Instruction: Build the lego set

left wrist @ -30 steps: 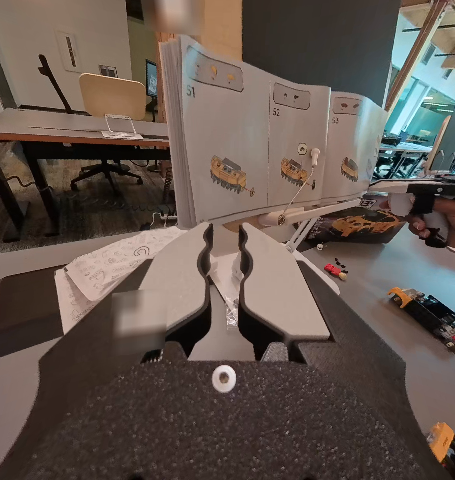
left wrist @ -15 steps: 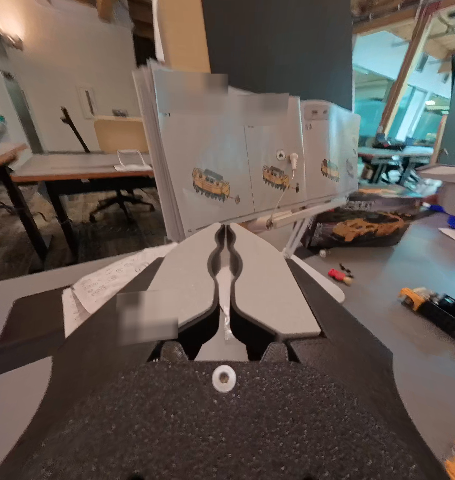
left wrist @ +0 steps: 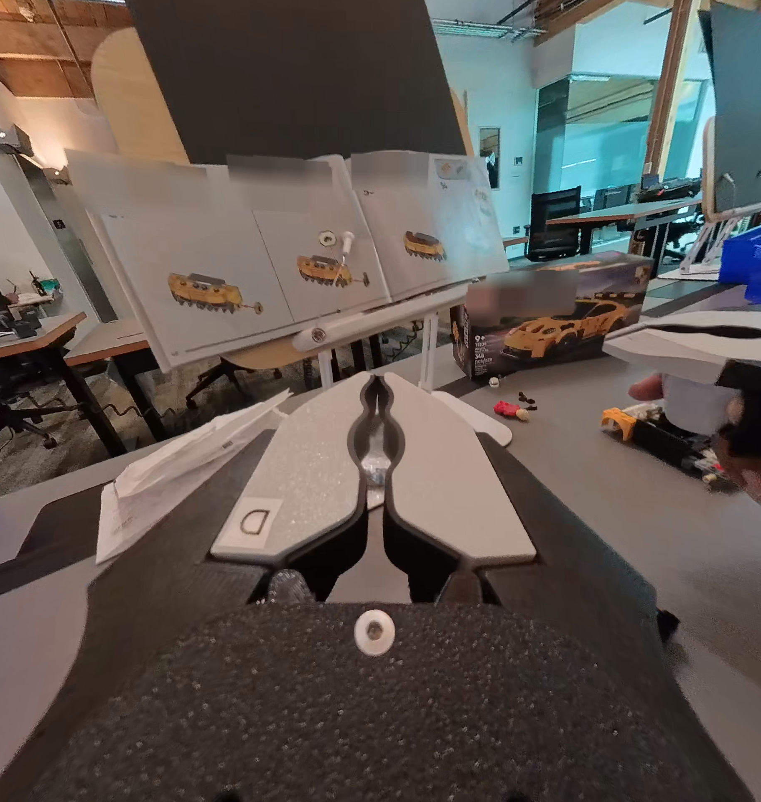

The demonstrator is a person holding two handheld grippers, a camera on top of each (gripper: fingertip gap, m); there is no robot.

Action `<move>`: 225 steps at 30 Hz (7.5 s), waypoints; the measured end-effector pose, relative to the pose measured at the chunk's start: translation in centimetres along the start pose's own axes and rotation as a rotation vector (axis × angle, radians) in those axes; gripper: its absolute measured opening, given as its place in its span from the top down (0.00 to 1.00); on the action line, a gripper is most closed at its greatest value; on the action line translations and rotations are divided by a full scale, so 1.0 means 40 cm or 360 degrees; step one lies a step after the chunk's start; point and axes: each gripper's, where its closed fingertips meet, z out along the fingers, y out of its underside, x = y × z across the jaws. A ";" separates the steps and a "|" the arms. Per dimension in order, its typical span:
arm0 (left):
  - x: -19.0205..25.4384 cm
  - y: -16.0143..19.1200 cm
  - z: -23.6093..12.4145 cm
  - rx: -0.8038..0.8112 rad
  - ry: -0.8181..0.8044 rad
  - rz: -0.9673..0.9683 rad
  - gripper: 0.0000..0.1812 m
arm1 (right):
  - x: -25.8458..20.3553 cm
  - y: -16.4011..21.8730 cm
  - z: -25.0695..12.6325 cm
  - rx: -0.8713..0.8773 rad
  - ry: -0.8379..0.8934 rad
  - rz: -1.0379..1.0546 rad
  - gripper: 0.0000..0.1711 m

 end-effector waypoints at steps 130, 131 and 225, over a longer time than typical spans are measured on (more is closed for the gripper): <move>0.338 0.374 -0.096 -0.1129 0.1381 0.0488 0.84 | -0.144 0.212 -0.069 -0.0722 -0.1001 -0.0294 0.92; 0.336 0.353 -0.087 -0.1054 0.1377 0.0413 0.84 | -0.148 0.208 -0.072 -0.0711 -0.1033 -0.0263 0.89; -0.076 0.374 -0.241 -0.1202 0.0270 0.0018 0.88 | 0.191 0.059 -0.093 -0.0221 -0.0140 0.0253 0.80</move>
